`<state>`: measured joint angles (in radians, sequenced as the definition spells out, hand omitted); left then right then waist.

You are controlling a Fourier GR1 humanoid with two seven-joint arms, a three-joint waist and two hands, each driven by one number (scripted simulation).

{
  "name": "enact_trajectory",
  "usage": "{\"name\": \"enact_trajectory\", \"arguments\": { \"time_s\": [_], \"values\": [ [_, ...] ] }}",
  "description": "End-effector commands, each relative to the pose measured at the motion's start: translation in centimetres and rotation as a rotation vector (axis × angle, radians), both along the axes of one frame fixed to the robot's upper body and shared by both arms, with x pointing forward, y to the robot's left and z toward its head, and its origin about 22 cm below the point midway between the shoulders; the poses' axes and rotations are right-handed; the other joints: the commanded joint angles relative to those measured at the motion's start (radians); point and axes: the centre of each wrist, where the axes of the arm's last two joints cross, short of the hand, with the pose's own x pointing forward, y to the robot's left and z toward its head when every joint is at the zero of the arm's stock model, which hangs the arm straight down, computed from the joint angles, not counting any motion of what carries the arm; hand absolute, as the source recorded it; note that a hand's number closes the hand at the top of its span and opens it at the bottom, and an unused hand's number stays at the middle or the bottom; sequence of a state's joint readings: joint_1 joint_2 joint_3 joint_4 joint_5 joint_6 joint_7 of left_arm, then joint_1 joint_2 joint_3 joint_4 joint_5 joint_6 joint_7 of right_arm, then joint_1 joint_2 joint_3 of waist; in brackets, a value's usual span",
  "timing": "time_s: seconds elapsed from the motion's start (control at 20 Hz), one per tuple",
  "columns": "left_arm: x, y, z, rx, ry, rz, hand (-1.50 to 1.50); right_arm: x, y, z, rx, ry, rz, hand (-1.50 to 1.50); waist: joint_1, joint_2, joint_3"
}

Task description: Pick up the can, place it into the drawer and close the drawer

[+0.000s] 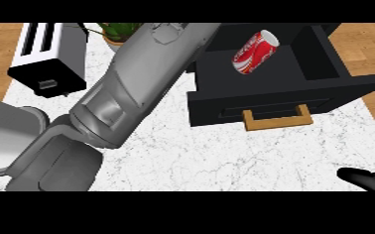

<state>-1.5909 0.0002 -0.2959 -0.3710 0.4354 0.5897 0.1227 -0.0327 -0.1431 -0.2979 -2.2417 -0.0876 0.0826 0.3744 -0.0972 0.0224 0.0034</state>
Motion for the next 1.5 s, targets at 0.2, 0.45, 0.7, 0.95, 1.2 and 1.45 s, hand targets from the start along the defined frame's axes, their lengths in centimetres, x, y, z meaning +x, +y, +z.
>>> {"name": "enact_trajectory", "arguments": {
  "time_s": [0.2, 0.45, 0.7, 0.95, 1.2, 1.45],
  "values": [
    [0.7, 0.9, -1.6, -0.007, -0.018, 0.051, -1.50, 0.3, 0.3, 1.9, -0.112, -0.041, -0.011, -1.50, -0.001, 0.005, -0.001],
    [0.5, 0.3, -0.6, -0.062, -0.019, 0.074, -1.50, 1.8, 1.5, 1.6, -0.232, -0.088, 0.046, -1.50, -0.020, 0.016, 0.000],
    [0.2, -0.2, 0.7, -0.099, -0.005, 0.054, -1.50, 3.7, 1.5, 1.9, -0.417, -0.106, 0.023, -1.50, 0.012, 0.009, 0.000],
    [0.5, 0.4, -0.4, -0.138, -0.009, 0.070, -1.50, 5.9, 2.9, 1.5, -0.623, -0.110, 0.007, -1.50, 0.023, 0.014, -0.001],
    [0.3, -0.3, 1.3, -0.114, -0.051, 0.052, -1.50, 8.3, 4.5, -0.2, -0.755, -0.109, -0.009, -1.50, 0.065, 0.002, -0.002],
    [0.2, -0.4, 1.4, -0.087, -0.043, 0.054, -1.50, 11.7, 6.3, -3.3, -0.884, -0.065, 0.010, -1.50, 0.077, -0.001, -0.001]
  ]
}}
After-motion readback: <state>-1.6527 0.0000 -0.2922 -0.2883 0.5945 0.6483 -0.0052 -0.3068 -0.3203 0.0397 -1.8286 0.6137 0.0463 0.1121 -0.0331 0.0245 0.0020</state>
